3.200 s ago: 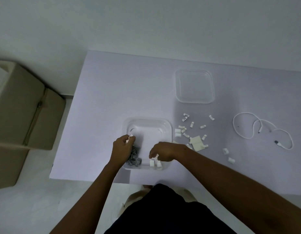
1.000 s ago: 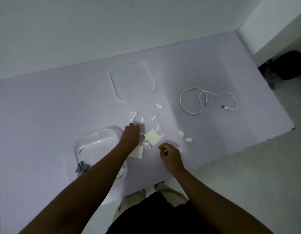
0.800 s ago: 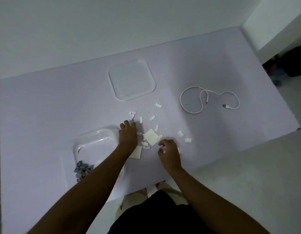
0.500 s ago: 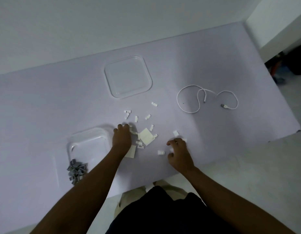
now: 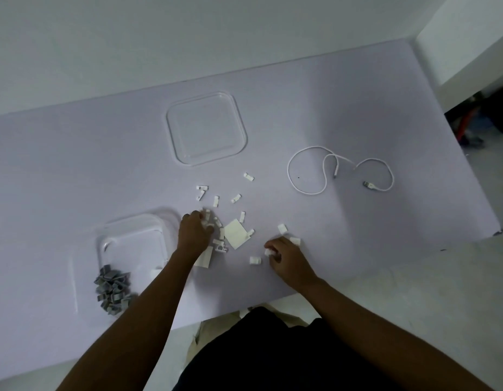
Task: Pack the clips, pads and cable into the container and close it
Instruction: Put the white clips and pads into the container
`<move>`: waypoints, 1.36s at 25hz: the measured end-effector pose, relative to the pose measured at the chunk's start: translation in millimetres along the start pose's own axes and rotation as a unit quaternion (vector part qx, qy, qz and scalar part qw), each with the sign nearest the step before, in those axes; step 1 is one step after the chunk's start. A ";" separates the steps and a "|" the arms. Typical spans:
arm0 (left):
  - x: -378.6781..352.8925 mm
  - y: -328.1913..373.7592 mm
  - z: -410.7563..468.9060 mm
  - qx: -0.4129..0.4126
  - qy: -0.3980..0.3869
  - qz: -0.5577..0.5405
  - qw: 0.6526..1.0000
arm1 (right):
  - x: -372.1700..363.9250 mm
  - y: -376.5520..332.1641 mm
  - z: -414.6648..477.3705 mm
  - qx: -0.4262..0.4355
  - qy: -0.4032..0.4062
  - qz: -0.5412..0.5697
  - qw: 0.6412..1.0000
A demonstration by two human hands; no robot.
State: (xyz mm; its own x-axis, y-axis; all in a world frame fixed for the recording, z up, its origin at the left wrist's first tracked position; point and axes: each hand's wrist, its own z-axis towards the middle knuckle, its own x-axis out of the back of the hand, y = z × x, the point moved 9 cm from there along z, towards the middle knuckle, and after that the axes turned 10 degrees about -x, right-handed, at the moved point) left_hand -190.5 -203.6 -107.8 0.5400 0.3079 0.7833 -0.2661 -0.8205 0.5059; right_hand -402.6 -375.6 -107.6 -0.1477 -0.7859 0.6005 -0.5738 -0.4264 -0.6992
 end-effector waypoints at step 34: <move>-18.2 14.5 -64.1 0.197 -0.092 -0.598 0.772 | -18.5 -25.3 2.3 0.065 0.021 -0.160 0.985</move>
State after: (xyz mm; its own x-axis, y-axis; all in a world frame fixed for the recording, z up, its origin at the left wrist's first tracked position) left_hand -255.4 -190.2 -91.6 0.3253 0.9143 -0.2414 0.7542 -0.0969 0.6495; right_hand -383.5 -351.3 -101.8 -0.0110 -0.5837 0.8119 -0.4896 -0.7048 -0.5134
